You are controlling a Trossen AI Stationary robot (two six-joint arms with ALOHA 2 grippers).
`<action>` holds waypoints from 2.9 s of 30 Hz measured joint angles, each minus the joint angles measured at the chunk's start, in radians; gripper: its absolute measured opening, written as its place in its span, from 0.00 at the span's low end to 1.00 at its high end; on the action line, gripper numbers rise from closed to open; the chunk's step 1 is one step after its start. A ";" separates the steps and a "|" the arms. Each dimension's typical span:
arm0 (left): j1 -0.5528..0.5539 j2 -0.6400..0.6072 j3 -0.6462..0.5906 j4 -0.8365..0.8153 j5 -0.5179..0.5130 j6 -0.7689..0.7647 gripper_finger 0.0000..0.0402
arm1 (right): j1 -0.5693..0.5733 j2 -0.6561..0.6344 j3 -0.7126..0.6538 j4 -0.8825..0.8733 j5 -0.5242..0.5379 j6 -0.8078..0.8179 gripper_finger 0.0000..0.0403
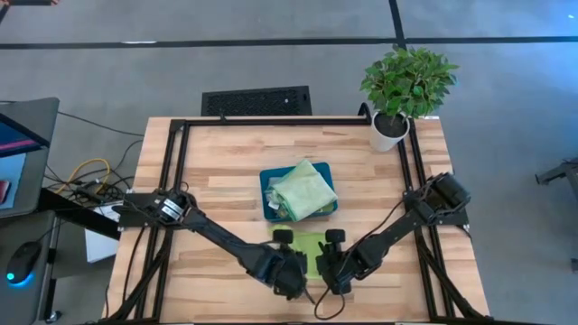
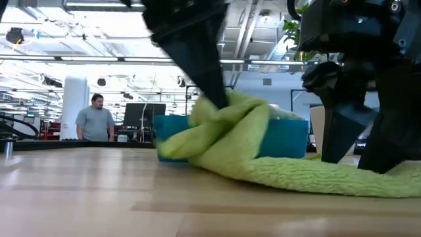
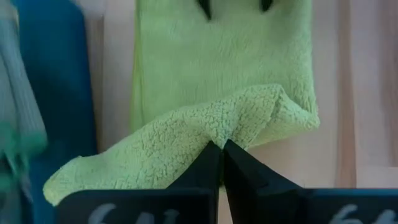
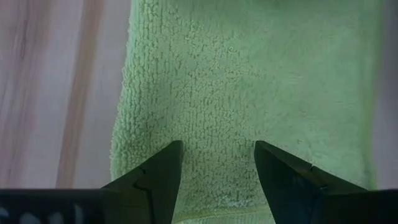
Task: Fold microfiber towels
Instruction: Fold the green microfiber towel
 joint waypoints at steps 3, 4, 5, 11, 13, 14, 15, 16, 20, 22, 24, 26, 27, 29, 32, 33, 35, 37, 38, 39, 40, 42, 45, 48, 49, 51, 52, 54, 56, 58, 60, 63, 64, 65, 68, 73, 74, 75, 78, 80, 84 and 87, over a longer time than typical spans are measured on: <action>0.019 0.000 0.007 0.047 0.008 0.111 0.00 | 0.007 -0.015 0.032 -0.047 0.005 -0.009 0.56; 0.028 0.000 0.007 0.061 0.025 0.147 0.00 | 0.008 -0.021 0.043 -0.068 0.011 -0.009 0.56; 0.036 0.000 0.007 0.074 0.043 0.178 0.00 | 0.011 -0.031 0.050 -0.102 0.022 -0.009 0.56; 0.065 0.000 0.007 0.098 0.067 0.283 0.00 | 0.044 -0.101 0.062 -0.169 0.081 0.011 0.56; 0.070 0.000 0.007 0.128 0.071 0.323 0.00 | 0.055 -0.130 0.063 -0.204 0.106 0.038 0.56; 0.071 0.000 0.007 0.147 0.078 0.348 0.00 | 0.062 -0.147 0.063 -0.232 0.122 0.055 0.56; 0.074 0.000 0.007 0.165 0.084 0.377 0.00 | 0.068 -0.164 0.063 -0.250 0.138 0.073 0.56; 0.076 0.000 0.007 0.181 0.087 0.403 0.00 | 0.073 -0.181 0.063 -0.264 0.153 0.091 0.56; 0.086 0.000 0.007 0.259 0.088 0.482 0.00 | 0.095 -0.229 0.063 -0.326 0.172 0.155 0.56; 0.093 0.000 0.007 0.296 0.089 0.510 0.00 | 0.108 -0.247 0.063 -0.345 0.177 0.177 0.56; 0.101 0.000 0.008 0.318 0.103 0.528 0.00 | 0.121 -0.256 0.063 -0.347 0.185 0.184 0.56; 0.107 0.000 0.008 0.343 0.106 0.534 0.00 | 0.134 -0.259 0.063 -0.349 0.186 0.185 0.56; 0.111 0.000 0.008 0.358 0.107 0.533 0.00 | 0.138 -0.261 0.063 -0.348 0.187 0.186 0.56; 0.115 0.000 0.008 0.389 0.106 0.516 0.00 | 0.142 -0.261 0.063 -0.351 0.187 0.199 0.56; 0.120 0.000 0.008 0.413 0.115 0.492 0.00 | 0.147 -0.261 0.063 -0.356 0.187 0.214 0.56; 0.123 0.000 0.008 0.414 0.127 0.492 0.00 | 0.147 -0.261 0.063 -0.362 0.187 0.222 0.56; 0.127 0.000 0.008 0.414 0.150 0.498 0.00 | 0.147 -0.261 0.063 -0.371 0.187 0.229 0.56; 0.132 0.000 0.008 0.421 0.175 0.506 0.02 | 0.147 -0.261 0.063 -0.371 0.187 0.229 0.56; 0.133 0.000 0.008 0.423 0.186 0.506 0.04 | 0.147 -0.261 0.063 -0.372 0.187 0.229 0.56; 0.133 0.000 0.008 0.423 0.191 0.505 0.06 | 0.147 -0.261 0.063 -0.372 0.187 0.229 0.56; 0.134 0.000 0.008 0.423 0.192 0.498 0.08 | 0.147 -0.261 0.063 -0.372 0.187 0.229 0.56; 0.133 0.000 0.008 0.422 0.192 0.489 0.13 | 0.147 -0.261 0.063 -0.372 0.187 0.229 0.56; 0.133 0.000 0.008 0.422 0.192 0.485 0.22 | 0.147 -0.261 0.063 -0.372 0.186 0.229 0.56; 0.133 0.000 0.008 0.422 0.192 0.481 0.30 | 0.147 -0.261 0.063 -0.372 0.186 0.229 0.56; 0.133 0.000 0.008 0.422 0.192 0.481 0.33 | 0.147 -0.261 0.063 -0.372 0.186 0.229 0.56; 0.133 0.000 0.008 0.420 0.192 0.470 0.37 | 0.149 -0.261 0.063 -0.372 0.186 0.228 0.56; 0.133 0.000 0.008 0.416 0.192 0.456 0.38 | 0.153 -0.261 0.063 -0.371 0.186 0.226 0.56; 0.133 0.000 0.008 0.393 0.192 0.425 0.40 | 0.166 -0.260 0.063 -0.355 0.186 0.201 0.56; 0.130 0.000 0.008 0.348 0.198 0.403 0.41 | 0.177 -0.253 0.063 -0.328 0.186 0.170 0.56; 0.126 0.000 0.008 0.294 0.199 0.372 0.41 | 0.181 -0.241 0.063 -0.312 0.182 0.153 0.56; 0.120 -0.001 0.001 0.244 0.206 0.325 0.41 | 0.177 -0.229 0.063 -0.304 0.182 0.152 0.56; 0.111 -0.003 -0.046 0.267 0.224 0.276 0.41 | 0.168 -0.210 0.063 -0.309 0.183 0.151 0.56; 0.106 -0.002 -0.058 0.287 0.228 0.274 0.41 | 0.165 -0.206 0.062 -0.308 0.183 0.150 0.56; 0.101 -0.002 -0.070 0.320 0.228 0.278 0.41 | 0.160 -0.203 0.062 -0.308 0.183 0.150 0.56; 0.090 -0.003 -0.110 0.423 0.220 0.312 0.41 | 0.157 -0.201 0.062 -0.314 0.182 0.149 0.56; 0.085 -0.003 -0.140 0.505 0.213 0.316 0.41 | 0.159 -0.201 0.062 -0.312 0.183 0.149 0.56; 0.086 -0.003 -0.150 0.514 0.212 0.313 0.41 | 0.163 -0.201 0.062 -0.312 0.182 0.150 0.56; 0.086 -0.002 -0.159 0.525 0.213 0.312 0.41 | 0.167 -0.201 0.062 -0.312 0.183 0.150 0.56; 0.087 -0.002 -0.185 0.590 0.219 0.314 0.41 | 0.177 -0.201 0.062 -0.311 0.182 0.152 0.56; 0.087 -0.002 -0.191 0.589 0.217 0.313 0.41 | 0.182 -0.201 0.062 -0.311 0.182 0.156 0.56; 0.087 -0.002 -0.191 0.632 0.209 0.328 0.41 | 0.185 -0.201 0.062 -0.311 0.182 0.156 0.56; 0.089 0.010 -0.190 0.648 0.208 0.336 0.41 | 0.185 -0.201 0.062 -0.311 0.183 0.156 0.56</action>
